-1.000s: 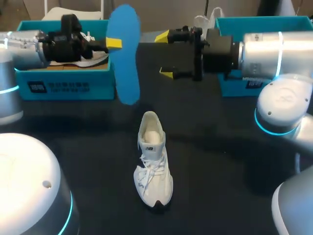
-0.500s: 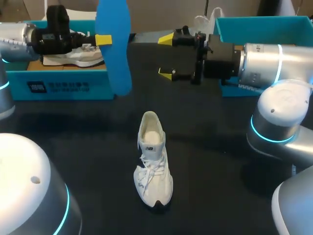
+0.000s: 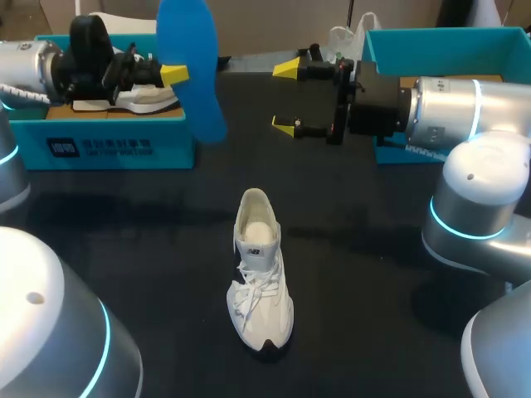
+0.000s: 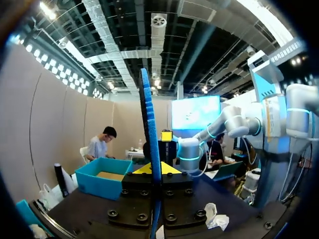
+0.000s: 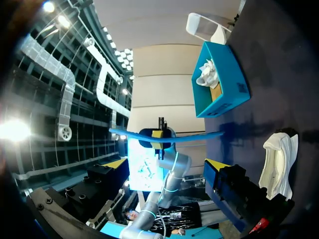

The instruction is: Take the shoe out of the shoebox, open the shoe tongue, remove and reinsert the insole, then place the shoe into the shoebox

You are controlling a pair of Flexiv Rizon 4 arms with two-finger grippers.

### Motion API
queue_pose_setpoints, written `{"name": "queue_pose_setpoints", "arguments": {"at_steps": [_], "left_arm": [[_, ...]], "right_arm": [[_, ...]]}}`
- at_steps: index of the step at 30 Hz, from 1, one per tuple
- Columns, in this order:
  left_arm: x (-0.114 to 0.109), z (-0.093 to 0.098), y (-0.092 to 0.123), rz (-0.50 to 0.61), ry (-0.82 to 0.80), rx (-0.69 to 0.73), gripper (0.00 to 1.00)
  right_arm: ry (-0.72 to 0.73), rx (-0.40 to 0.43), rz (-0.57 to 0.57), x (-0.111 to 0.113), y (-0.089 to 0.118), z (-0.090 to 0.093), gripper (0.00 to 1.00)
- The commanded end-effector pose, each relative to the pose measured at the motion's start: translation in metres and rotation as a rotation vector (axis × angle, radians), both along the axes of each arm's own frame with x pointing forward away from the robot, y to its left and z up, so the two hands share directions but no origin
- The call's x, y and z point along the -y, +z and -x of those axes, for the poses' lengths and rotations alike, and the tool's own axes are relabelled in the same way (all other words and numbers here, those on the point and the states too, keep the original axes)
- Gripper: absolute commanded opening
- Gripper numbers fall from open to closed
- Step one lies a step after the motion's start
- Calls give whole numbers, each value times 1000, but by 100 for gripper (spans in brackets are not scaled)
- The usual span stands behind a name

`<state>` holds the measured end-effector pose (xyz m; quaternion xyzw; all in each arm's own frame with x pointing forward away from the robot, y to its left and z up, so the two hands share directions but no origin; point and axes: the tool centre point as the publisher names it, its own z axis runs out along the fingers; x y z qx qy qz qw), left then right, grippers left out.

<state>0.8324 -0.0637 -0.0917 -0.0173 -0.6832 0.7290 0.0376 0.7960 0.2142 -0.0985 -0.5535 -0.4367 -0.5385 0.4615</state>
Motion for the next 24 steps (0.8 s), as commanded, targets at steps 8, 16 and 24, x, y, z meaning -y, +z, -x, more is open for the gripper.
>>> {"name": "queue_pose_setpoints", "arguments": {"at_steps": [8,16,24], "left_arm": [[11,15,-20,-54,98,863,0],[5,9,-10,-83,205,974,0],[7,11,-11,-46,184,1013,0]], "right_arm": [[-3,-2,3,-3,0,0,100],[-3,-2,3,-3,0,0,100],[-3,-2,3,-3,0,0,100]]}}
